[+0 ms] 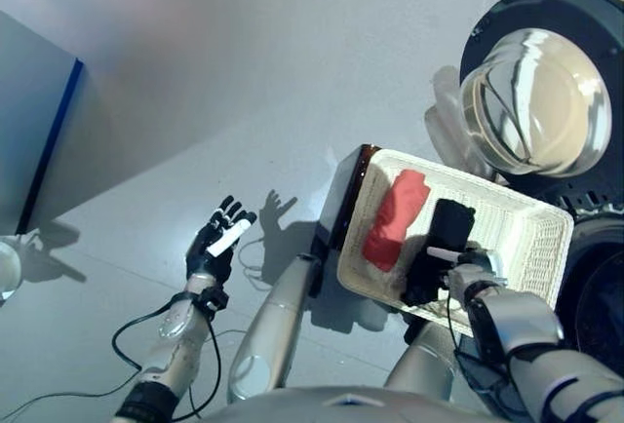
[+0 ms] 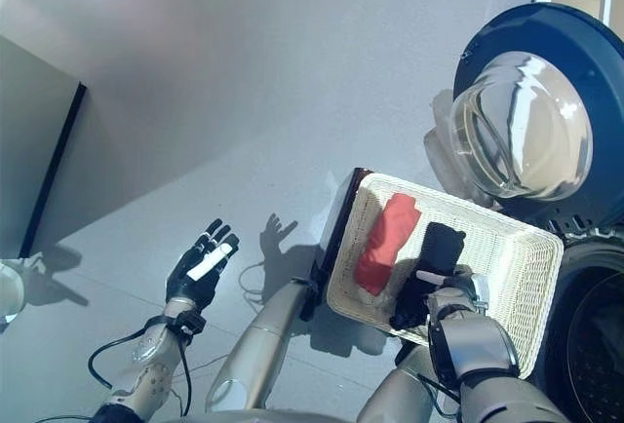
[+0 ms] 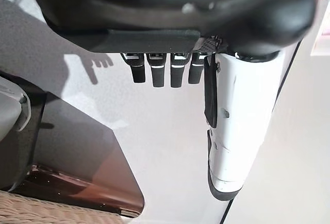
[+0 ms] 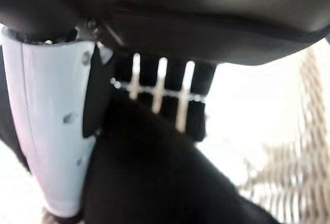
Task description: Pick up the clothes and place them into the washing machine
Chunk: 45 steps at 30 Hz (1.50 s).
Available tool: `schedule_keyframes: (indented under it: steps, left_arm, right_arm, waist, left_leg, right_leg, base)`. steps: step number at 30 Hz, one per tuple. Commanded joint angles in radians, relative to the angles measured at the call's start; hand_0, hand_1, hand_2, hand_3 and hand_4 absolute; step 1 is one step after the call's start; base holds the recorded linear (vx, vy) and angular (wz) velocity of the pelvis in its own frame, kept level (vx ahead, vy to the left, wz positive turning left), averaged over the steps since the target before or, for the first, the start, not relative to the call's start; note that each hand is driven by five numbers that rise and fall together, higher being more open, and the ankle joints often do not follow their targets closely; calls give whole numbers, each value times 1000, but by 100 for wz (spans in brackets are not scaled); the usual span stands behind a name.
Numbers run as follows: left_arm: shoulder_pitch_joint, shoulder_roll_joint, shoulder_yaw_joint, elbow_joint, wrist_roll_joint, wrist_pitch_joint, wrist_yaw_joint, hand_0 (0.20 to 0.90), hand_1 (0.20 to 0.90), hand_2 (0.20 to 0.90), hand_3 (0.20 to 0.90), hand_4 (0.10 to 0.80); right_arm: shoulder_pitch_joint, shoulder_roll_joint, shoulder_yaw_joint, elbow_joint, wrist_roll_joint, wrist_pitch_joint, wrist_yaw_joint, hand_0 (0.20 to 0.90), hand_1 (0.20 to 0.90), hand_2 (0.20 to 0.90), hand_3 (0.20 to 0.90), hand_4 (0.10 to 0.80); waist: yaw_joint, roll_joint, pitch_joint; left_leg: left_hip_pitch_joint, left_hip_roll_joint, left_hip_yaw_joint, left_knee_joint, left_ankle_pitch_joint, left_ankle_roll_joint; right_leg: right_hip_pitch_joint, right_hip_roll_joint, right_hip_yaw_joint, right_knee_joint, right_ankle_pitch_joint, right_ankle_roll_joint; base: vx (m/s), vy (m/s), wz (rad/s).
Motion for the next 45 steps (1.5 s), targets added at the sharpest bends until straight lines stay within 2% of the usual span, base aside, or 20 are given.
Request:
schedule_keyframes:
  steps: [1,3,4,5,15,20,25,28,30,35,37,45]
  left_arm:
    - [2,32,34,-95,22,-59,-8,900,900,900,900,800]
    - [4,32,38,-90,20,-62,-9,900,900,900,900,800]
    - [5,32,38,-89,20,-62,-9,900,900,900,900,800]
    - [1,33,46,-81,18,-69,-8,900,900,900,900,800]
    - [0,26,97,-32,-8,-95,13,900,900,900,900,800]
    - [15,11,92,-30,-37,-99,13,900,900,900,900,800]
    - [23,4,74,-16,-59,-90,2,900,900,900,900,800]
    - [31,4,58,-20,-72,-83,-1,900,900,900,900,800]
    - [37,5,49,-23,-83,-75,-4,900,900,900,900,800]
    - [46,27,14,-21,-92,-54,-18,900,900,900,900,800]
    - [48,29,10,-22,-93,-51,-21,900,900,900,900,800]
    - [76,70,-11,-47,-71,-47,-48,900,900,900,900,800]
  right_arm:
    - [37,-72,-38,-4,63,-4,-22,200,200,200,200,300]
    - [51,-75,-52,-15,88,-21,-25,200,200,200,200,300]
    - [52,-75,-52,-14,88,-21,-25,200,200,200,200,300]
    - [67,-75,-70,-50,133,-56,-27,200,200,200,200,300]
    - [145,-70,-255,-262,562,-313,-15,200,200,200,200,300]
    - [160,-30,-393,-383,855,-464,34,200,200,200,200,300]
    - [147,-24,-458,-423,1002,-530,70,200,200,200,200,300]
    - [121,-22,-559,-462,1168,-614,86,200,200,200,200,300]
    - [97,-40,-614,-466,1250,-649,82,200,200,200,200,300]
    - [45,-155,-674,-382,1315,-660,35,200,200,200,200,300]
    - [39,-180,-680,-368,1314,-655,27,200,200,200,200,300]
    - [-16,-421,-683,-305,1238,-631,-48,200,200,200,200,300]
  waist:
    - [-4,24,-1]
    - [-13,20,-3]
    - [-13,18,-7]
    - [-26,15,-3]
    - [-118,-13,7]
    - [-151,-8,15]
    - [-166,-1,15]
    - [-176,10,8]
    - [-181,17,1]
    - [-182,40,-21]
    - [-181,45,-24]
    - [-185,86,-43]
  left_leg:
    - [-21,81,-25,-5,-19,-110]
    - [-14,86,-22,-11,-18,-111]
    - [-5,87,-26,1,-54,-117]
    - [-3,92,-16,-24,-11,-113]
    - [11,133,12,-39,-7,-124]
    - [10,150,22,-35,-9,-133]
    - [16,160,29,-40,-9,-138]
    - [19,159,29,-43,-11,-142]
    - [17,158,28,-44,-12,-144]
    - [19,158,31,-52,-12,-149]
    - [20,158,35,-53,-12,-149]
    - [34,156,60,-66,-12,-154]
  right_leg:
    - [16,-5,46,-57,110,-11]
    - [15,-3,51,-65,114,-11]
    - [23,-2,54,-52,83,-5]
    - [15,0,55,-75,120,-11]
    - [-25,32,98,-91,125,-20]
    - [-46,43,117,-86,118,-22]
    - [-52,47,127,-87,116,-24]
    - [-60,48,134,-79,109,-24]
    - [-64,47,138,-73,104,-24]
    - [-79,44,156,-59,95,-23]
    - [-83,42,160,-57,93,-24]
    - [-105,36,197,-51,90,-21]
  base:
    - [8,3,-4]
    - [52,-19,-7]
    - [-3,0,-7]
    - [-3,2,-7]
    - [-49,2,-22]
    - [-41,-8,-25]
    - [-4,3,-12]
    - [-1,-18,-10]
    - [0,0,0]
    - [0,0,0]
    - [0,18,-2]
    - [0,38,-9]
